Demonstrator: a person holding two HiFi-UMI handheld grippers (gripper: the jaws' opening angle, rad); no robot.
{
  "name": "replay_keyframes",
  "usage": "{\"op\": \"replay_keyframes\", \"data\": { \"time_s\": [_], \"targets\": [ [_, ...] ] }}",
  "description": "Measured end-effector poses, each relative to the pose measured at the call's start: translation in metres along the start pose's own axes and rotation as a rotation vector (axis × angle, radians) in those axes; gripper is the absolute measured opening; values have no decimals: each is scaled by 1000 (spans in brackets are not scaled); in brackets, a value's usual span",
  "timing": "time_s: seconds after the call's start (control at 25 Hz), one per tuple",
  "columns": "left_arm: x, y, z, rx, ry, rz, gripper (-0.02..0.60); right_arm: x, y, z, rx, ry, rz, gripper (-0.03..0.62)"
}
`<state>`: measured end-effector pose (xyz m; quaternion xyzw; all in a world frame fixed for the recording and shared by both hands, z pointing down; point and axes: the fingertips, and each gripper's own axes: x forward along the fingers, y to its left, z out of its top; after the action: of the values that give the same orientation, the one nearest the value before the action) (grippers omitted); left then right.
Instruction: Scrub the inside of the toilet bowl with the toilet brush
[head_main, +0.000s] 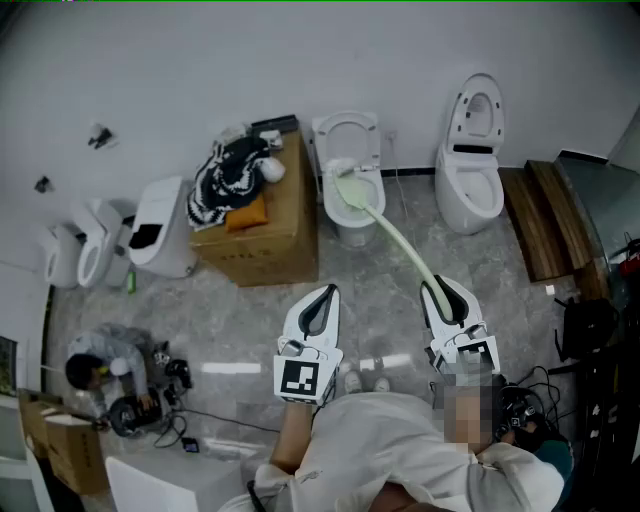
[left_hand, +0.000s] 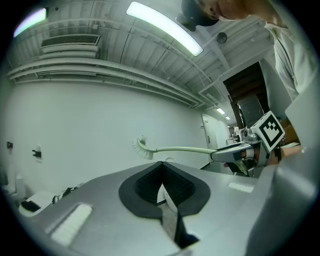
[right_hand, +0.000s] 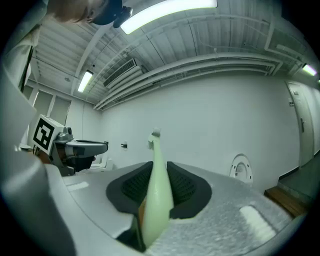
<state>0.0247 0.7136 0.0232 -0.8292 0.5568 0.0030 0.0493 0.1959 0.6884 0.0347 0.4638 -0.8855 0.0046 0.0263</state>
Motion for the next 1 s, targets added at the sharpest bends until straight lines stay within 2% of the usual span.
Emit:
{"op": "replay_keyframes", "data": {
  "time_s": [0.12, 0.28, 0.52, 1.0],
  "targets": [
    [5, -16, 10, 6, -7, -14, 18, -6, -9, -3, 6, 1, -3, 91],
    [8, -26, -2, 14, 15, 2, 19, -9, -18, -6, 11, -2, 15, 91],
    [19, -42, -1, 3, 9, 13, 20, -8, -34, -12, 14, 5, 41, 92],
    [62, -13, -12, 26, 3, 47, 18, 39, -62, -19, 0, 9, 51, 92]
  ]
}}
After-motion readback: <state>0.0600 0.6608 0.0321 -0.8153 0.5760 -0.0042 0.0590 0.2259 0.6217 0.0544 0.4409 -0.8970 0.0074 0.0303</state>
